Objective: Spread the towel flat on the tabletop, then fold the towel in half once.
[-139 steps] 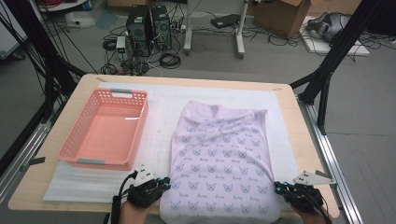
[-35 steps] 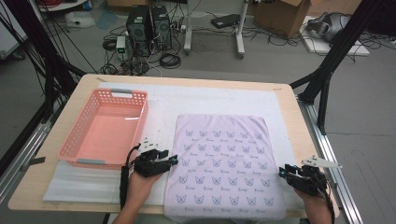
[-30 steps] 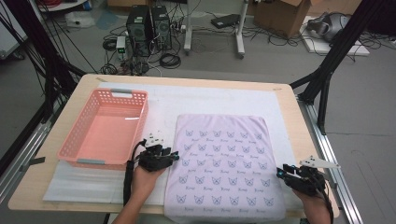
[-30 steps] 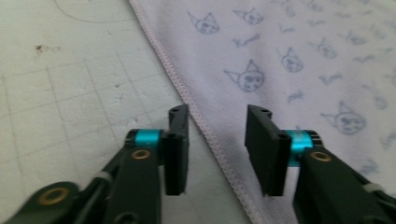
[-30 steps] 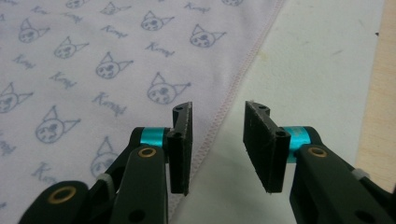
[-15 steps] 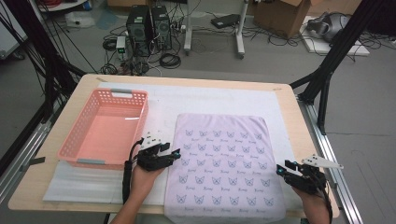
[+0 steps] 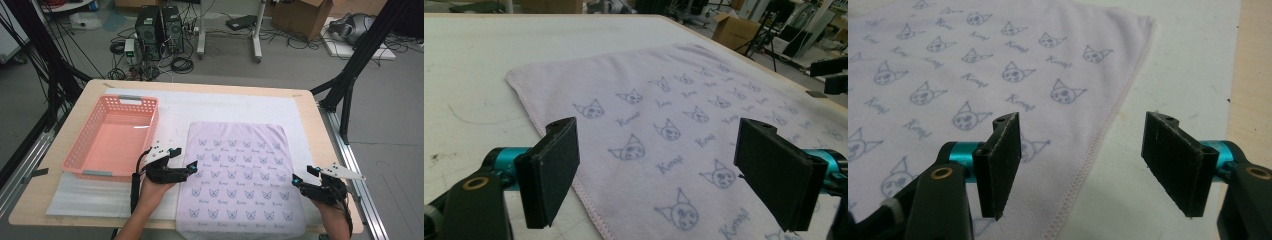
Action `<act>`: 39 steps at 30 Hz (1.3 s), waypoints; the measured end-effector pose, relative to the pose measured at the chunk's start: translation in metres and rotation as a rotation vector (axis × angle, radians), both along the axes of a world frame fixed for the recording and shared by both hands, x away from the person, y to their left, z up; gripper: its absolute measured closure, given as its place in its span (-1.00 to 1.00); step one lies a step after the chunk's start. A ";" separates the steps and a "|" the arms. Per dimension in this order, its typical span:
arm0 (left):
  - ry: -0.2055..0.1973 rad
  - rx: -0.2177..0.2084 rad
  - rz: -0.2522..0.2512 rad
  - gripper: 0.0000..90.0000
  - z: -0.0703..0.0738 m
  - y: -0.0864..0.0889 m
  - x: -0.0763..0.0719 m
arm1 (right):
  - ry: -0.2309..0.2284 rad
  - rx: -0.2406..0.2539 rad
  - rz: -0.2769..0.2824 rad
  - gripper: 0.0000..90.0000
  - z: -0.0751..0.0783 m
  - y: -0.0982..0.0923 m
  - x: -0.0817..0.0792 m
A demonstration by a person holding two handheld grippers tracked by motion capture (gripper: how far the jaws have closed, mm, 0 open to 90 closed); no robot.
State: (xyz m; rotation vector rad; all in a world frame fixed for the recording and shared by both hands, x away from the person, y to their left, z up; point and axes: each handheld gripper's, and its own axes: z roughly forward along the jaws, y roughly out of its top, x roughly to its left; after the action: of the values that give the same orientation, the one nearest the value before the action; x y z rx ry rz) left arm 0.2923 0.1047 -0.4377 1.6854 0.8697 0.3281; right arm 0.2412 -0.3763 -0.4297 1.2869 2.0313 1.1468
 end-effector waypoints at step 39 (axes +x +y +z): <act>0.146 0.132 0.105 -0.21 0.003 -0.022 0.071 | 0.107 0.041 -0.037 -0.11 -0.003 -0.006 0.066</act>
State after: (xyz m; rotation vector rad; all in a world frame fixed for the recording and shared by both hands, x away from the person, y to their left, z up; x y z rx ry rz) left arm 0.3637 0.0824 -0.4347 1.8061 1.0666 0.3434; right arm 0.3075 -0.3827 -0.4332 1.4279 2.0600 1.1302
